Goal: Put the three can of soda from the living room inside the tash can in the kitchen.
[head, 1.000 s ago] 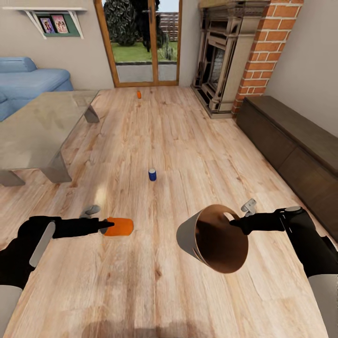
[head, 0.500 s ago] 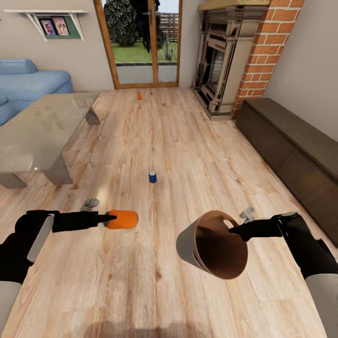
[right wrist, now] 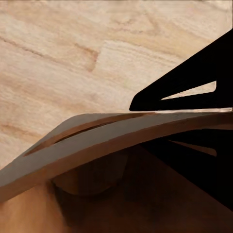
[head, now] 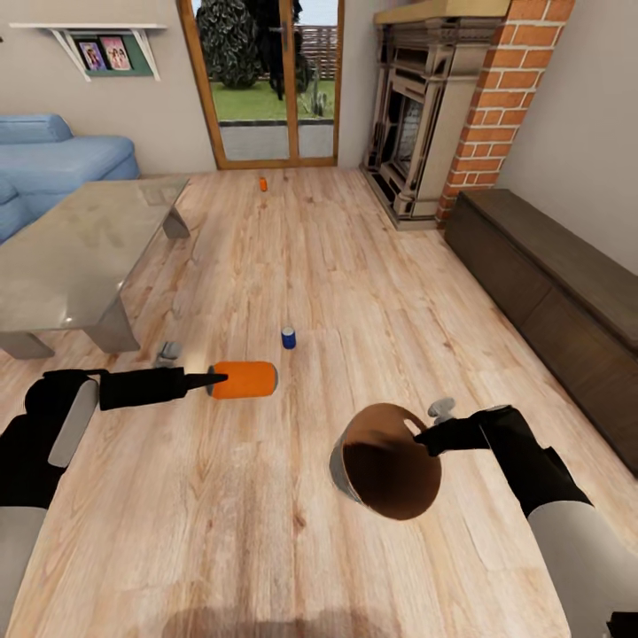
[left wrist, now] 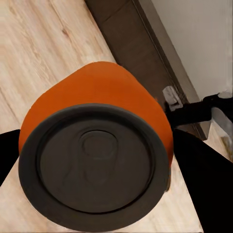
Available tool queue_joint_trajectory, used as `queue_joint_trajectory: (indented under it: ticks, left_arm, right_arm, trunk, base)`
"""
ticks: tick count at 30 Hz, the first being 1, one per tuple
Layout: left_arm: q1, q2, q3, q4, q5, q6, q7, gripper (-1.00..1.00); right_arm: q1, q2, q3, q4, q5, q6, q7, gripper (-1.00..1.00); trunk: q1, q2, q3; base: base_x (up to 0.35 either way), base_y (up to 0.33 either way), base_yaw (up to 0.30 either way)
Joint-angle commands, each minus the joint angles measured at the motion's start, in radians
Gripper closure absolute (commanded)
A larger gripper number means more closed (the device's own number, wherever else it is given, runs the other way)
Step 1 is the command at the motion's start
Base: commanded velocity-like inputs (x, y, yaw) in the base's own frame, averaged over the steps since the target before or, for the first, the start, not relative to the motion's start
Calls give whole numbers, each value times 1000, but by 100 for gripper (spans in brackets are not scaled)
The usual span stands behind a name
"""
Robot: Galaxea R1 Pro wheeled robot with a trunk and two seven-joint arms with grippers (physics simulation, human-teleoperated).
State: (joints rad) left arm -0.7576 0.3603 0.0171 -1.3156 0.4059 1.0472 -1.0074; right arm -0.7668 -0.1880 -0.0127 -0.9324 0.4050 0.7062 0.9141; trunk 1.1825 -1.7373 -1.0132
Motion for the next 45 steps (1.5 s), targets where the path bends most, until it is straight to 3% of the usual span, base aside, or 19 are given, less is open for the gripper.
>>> queue_joint_trajectory:
  ticks: [1, 4, 8, 12, 14, 17, 18, 20, 21, 27, 28, 30, 32, 33, 37, 42, 45]
  left_arm:
    - [-2, -1, -1, 1, 0, 0, 0, 100]
    - [-12, -8, -2, 5, 9, 0, 0, 100]
    - [-35, -18, -3, 10, 13, 0, 6, 100]
    - [-50, -61, -6, 26, 10, 0, 15, 100]
    - [-52, -85, -22, 34, 8, 0, 38, 100]
    - [-53, -98, -60, 39, 7, 0, 77, 100]
    - [-53, -101, -86, 38, 6, 0, 116, 100]
    - [-53, -102, -102, 37, 6, 0, 140, 100]
    - [-53, -103, -128, 36, 7, 0, 166, 100]
    - [-60, -105, -170, 33, 6, 0, 192, 100]
    - [-71, -109, -191, 35, 5, 0, 194, 100]
    - [-95, -125, -272, 39, 6, 0, 198, 100]
    - [-110, -138, -319, 40, 6, 0, 203, 100]
    - [-121, -170, -352, 43, 6, 0, 208, 100]
    - [-143, -230, -383, 69, 5, 0, 223, 100]
    - [-155, -252, -406, 98, 7, 0, 228, 100]
    - [-170, -271, -460, 137, 6, 0, 232, 100]
  right_arm:
    - [-8, 14, 1, 11, -21, 19, -5, 100]
    - [-40, 53, 8, 37, -8, 34, -66, 100]
    - [-59, 75, 14, 49, -1, 43, -96, 100]
    - [-66, 103, 44, 61, 5, 56, -153, 100]
    - [-68, 133, 54, 66, 9, 100, -219, 100]
    - [-71, 168, 64, 71, 10, 152, -313, 100]
    - [-77, 183, 66, 79, 9, 185, -361, 100]
    - [-83, 189, 67, 94, 8, 207, -380, 100]
    - [-105, 194, 67, 123, 6, 233, -403, 100]
    - [-143, 208, 66, 162, 3, 265, -426, 100]
    - [-145, 210, 66, 165, 3, 267, -427, 100]
    - [-147, 213, 66, 168, 3, 269, -428, 100]
    - [-148, 213, 66, 169, 3, 270, -428, 100]
    - [-149, 218, 66, 170, 3, 271, -428, 100]
    - [-149, 223, 66, 170, 3, 271, -428, 100]
    - [-149, 227, 67, 170, 3, 270, -428, 100]
    - [-149, 233, 68, 170, 4, 271, -429, 100]
  trunk:
    - [-4, 7, 3]
    - [-16, 28, 13]
    - [-31, 56, 25]
    - [-39, 70, 32]
    - [-39, 70, 32]
    - [-39, 70, 32]
    - [-39, 70, 32]
    - [-39, 70, 32]
    - [-39, 70, 32]
    - [-39, 70, 32]
    - [-39, 70, 32]
    - [-39, 70, 32]
    - [-39, 70, 32]
    - [-39, 70, 32]
    - [-39, 70, 32]
    - [-39, 70, 32]
    - [-39, 70, 32]
  base:
    - [0, 0, 0]
    - [0, 0, 0]
    - [0, 0, 0]
    - [0, 0, 0]
    - [0, 0, 0]
    - [0, 0, 0]
    - [0, 0, 0]
    - [0, 0, 0]
    - [0, 0, 0]
    - [0, 0, 0]
    - [0, 0, 0]
    - [0, 0, 0]
    - [0, 0, 0]
    - [0, 0, 0]
    - [0, 0, 0]
    - [0, 0, 0]
    - [0, 0, 0]
